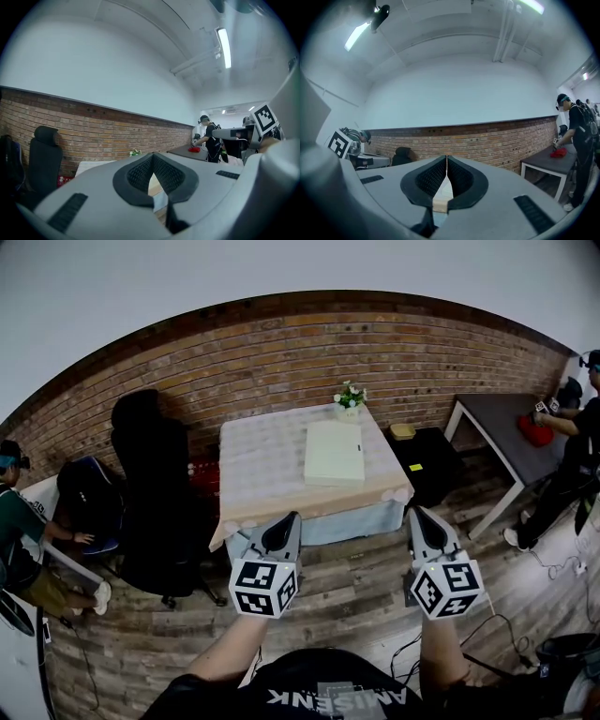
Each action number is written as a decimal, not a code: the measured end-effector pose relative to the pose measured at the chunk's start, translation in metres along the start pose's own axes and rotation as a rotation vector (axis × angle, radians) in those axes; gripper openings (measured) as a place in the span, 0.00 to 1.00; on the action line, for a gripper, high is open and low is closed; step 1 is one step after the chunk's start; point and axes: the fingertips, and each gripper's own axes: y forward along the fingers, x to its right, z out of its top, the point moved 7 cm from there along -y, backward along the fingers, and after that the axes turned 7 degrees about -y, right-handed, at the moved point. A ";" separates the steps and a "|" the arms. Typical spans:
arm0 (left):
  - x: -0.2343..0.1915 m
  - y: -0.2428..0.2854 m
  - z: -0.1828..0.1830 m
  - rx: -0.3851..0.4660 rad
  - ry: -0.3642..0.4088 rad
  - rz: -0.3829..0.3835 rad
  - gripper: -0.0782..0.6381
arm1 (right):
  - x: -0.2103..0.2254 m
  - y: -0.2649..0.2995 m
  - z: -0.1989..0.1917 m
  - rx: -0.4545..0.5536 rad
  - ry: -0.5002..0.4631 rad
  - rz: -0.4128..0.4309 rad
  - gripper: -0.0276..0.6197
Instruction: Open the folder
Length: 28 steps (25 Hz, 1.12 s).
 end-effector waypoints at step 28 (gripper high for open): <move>-0.057 0.182 -0.002 -0.031 -0.001 -0.027 0.13 | 0.089 0.163 -0.030 -0.064 0.007 -0.001 0.11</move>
